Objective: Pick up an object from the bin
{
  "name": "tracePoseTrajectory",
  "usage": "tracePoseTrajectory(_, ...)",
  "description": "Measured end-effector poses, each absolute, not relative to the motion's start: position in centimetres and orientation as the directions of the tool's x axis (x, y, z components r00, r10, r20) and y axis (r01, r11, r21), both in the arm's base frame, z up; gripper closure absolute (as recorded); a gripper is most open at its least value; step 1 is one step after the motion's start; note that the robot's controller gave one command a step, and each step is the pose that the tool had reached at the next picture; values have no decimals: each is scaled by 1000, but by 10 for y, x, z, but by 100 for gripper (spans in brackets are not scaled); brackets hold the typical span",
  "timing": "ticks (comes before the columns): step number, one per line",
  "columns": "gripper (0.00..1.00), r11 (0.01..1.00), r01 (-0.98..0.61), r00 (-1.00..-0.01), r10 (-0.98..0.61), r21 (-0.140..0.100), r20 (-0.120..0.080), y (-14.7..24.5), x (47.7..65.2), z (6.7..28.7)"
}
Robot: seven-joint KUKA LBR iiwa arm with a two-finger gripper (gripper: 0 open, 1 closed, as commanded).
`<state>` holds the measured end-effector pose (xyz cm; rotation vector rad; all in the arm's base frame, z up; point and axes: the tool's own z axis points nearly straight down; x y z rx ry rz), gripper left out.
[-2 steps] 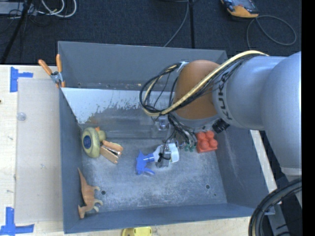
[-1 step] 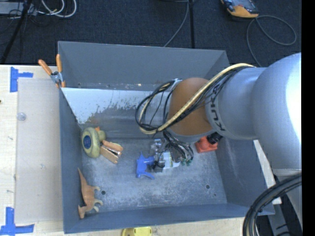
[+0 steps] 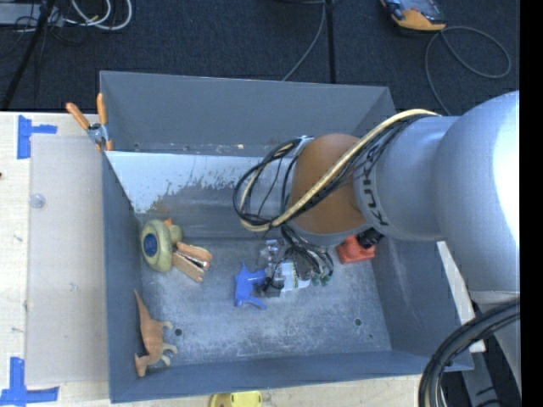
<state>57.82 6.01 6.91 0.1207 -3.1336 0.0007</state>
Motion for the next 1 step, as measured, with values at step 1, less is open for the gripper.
tracePoseTrajectory(1,100,996,-89,-996,-89,0,6,49,580,206)
